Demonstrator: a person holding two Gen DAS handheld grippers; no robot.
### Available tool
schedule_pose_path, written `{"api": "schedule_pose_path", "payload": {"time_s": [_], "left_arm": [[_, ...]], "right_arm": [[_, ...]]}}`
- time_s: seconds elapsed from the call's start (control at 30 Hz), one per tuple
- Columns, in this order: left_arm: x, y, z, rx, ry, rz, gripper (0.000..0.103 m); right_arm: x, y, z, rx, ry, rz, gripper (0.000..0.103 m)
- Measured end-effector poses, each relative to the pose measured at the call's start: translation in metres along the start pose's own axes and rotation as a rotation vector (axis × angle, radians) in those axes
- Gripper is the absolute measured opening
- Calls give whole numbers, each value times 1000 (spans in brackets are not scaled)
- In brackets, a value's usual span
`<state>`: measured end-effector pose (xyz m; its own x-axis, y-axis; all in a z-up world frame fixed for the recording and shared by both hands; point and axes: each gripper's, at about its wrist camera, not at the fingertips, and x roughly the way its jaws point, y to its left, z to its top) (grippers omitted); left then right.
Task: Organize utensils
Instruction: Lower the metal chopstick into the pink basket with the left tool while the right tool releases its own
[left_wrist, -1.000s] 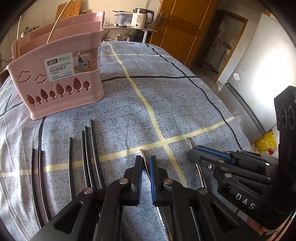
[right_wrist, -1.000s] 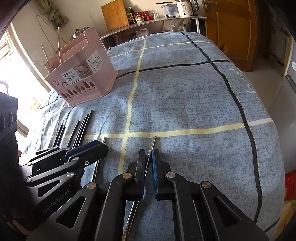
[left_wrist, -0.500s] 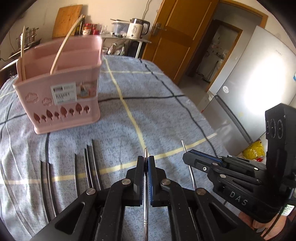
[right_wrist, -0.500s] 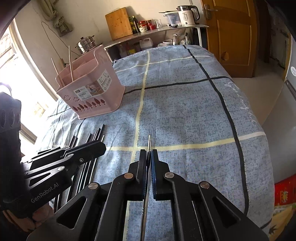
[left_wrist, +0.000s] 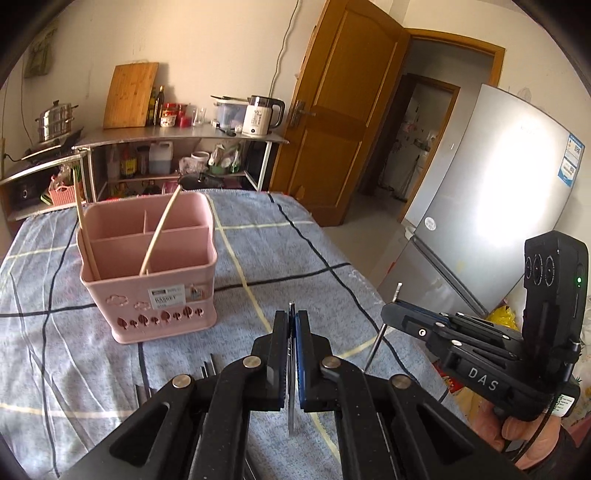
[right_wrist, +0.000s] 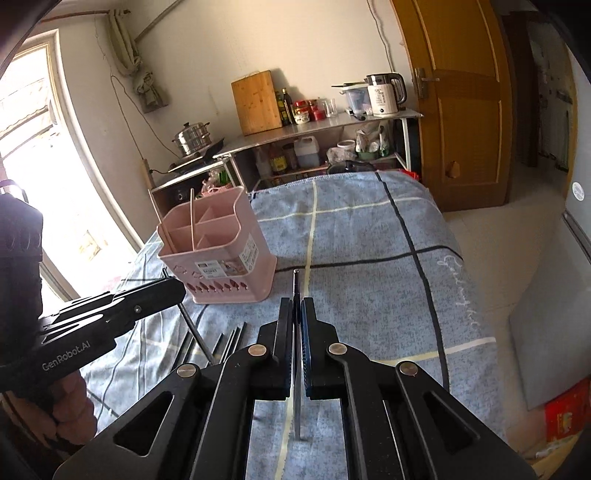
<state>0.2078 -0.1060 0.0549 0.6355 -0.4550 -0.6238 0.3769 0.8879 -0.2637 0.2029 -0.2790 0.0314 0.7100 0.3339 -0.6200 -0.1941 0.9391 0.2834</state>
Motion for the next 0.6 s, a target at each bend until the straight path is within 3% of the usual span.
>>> {"api": "schedule_pose_path", "payload": {"time_s": [0.6], "left_arm": [[-35, 6, -1, 1, -15, 4, 3]], "right_arm": [[-23, 20, 4, -55, -51, 17, 4]]}}
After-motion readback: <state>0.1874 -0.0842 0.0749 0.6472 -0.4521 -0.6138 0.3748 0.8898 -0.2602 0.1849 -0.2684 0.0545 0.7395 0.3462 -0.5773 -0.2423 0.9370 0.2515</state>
